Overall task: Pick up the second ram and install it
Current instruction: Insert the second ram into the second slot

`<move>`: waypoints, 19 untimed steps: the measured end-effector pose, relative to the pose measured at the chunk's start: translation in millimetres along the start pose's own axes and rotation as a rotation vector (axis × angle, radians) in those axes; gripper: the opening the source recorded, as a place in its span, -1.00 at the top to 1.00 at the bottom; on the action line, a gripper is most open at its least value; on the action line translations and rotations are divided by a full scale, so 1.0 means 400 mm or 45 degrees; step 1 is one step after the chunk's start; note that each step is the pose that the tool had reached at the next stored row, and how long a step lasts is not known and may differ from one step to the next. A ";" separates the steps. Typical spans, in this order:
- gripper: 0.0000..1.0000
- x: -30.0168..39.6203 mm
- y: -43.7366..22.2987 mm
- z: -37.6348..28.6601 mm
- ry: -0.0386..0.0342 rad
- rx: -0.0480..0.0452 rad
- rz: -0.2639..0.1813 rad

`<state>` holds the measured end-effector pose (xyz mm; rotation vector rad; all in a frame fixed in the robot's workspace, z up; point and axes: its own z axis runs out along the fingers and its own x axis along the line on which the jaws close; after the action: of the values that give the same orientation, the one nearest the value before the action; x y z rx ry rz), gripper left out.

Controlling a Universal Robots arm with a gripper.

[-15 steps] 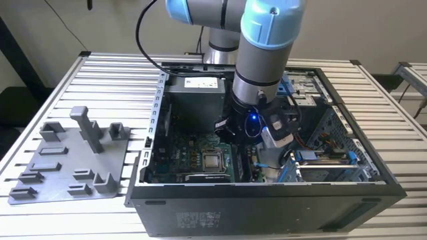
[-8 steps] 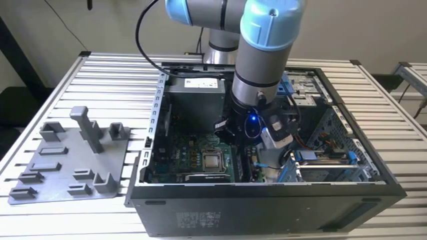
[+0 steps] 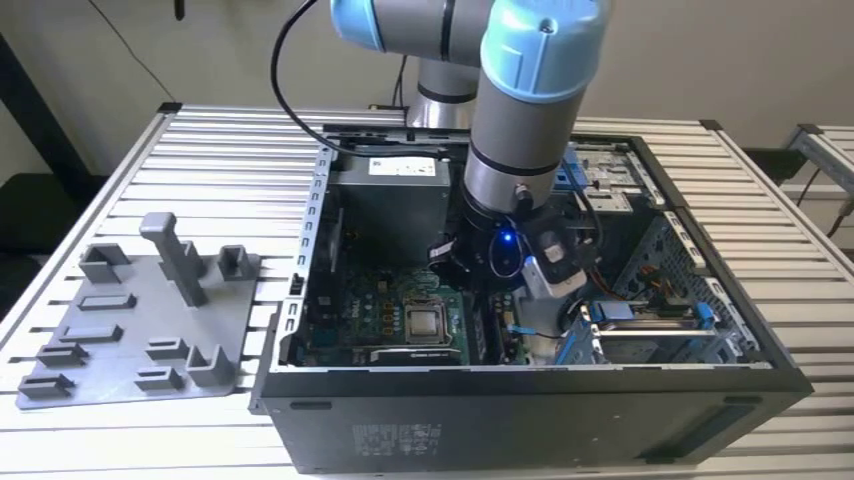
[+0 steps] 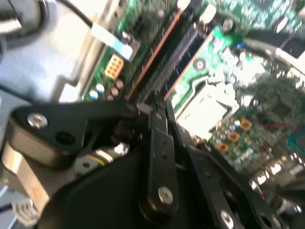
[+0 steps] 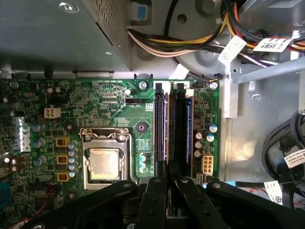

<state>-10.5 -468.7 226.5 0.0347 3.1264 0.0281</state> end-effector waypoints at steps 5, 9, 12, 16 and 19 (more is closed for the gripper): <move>0.73 0.000 0.000 -0.002 -0.0001 0.002 0.000; 0.73 0.000 0.000 -0.010 -0.0001 0.009 0.000; 0.73 0.000 0.001 -0.011 -0.0058 0.009 -0.002; 0.73 0.000 0.000 -0.010 -0.0107 0.009 -0.004; 0.73 0.000 -0.001 -0.006 -0.0109 0.009 -0.003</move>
<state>-10.4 -469.0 228.8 0.0306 3.1180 0.0168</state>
